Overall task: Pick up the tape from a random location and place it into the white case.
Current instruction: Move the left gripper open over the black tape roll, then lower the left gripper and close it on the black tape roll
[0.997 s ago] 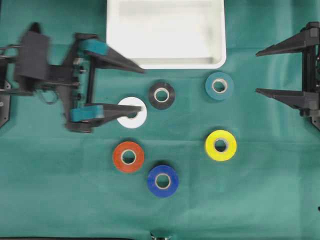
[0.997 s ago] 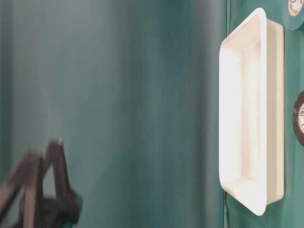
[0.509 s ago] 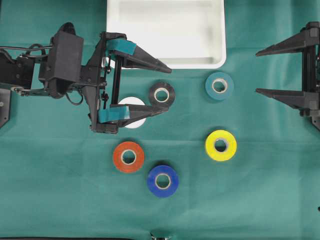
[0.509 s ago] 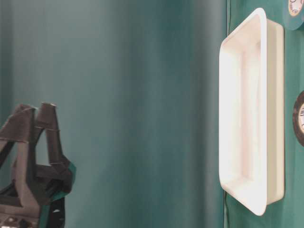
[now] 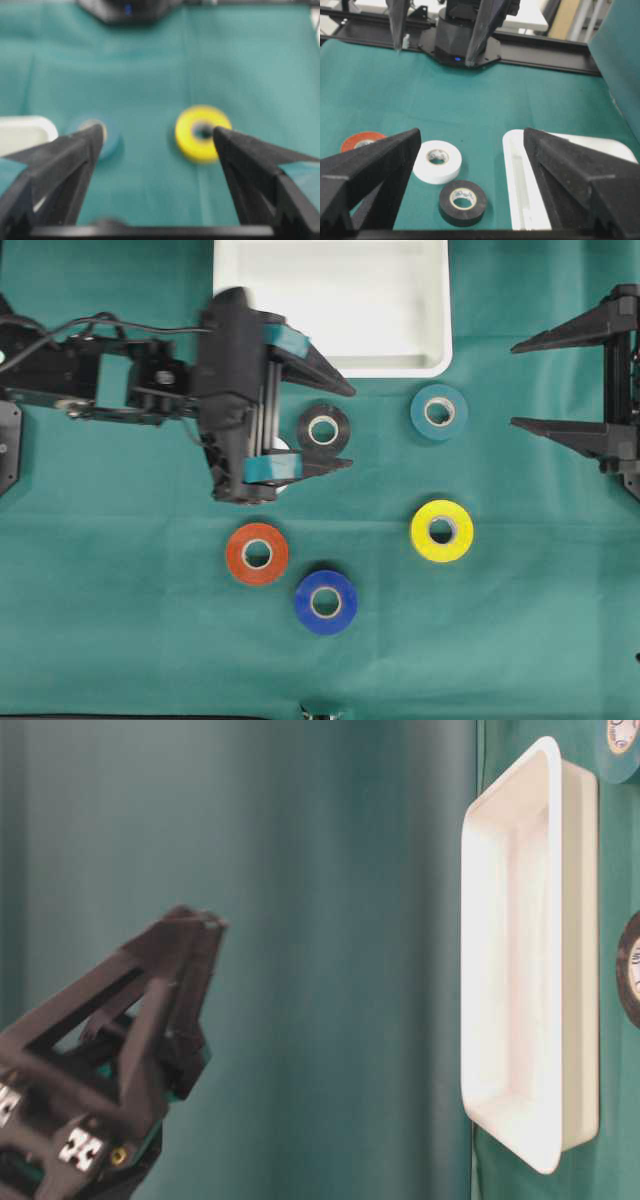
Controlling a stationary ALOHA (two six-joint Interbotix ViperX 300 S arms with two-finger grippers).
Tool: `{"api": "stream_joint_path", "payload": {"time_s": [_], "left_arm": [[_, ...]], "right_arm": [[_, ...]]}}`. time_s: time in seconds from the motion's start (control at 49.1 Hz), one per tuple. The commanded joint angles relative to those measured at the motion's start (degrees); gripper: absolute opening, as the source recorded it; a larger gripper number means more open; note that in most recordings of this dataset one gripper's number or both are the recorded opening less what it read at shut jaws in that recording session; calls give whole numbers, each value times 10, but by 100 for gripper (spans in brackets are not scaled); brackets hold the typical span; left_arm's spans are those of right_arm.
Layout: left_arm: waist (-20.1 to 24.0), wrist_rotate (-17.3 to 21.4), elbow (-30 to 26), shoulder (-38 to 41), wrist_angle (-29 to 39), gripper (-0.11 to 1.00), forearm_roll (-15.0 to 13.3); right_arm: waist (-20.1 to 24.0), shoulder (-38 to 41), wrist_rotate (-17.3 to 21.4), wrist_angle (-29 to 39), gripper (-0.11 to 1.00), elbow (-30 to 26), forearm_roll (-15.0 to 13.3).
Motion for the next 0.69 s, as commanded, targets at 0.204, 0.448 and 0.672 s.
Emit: {"api": "stream_joint_path", "payload": {"time_s": [0.204, 0.448, 0.672], "left_arm": [[10, 2, -139, 58, 258, 100, 9], [10, 5, -226, 105, 405, 100, 15], [10, 13, -242, 113, 423, 100, 15]], "right_arm": [[-1, 4, 2, -1, 92, -13, 3], [0, 9, 2, -1, 92, -13, 3], [0, 14, 4, -1, 92, -12, 3]]}}
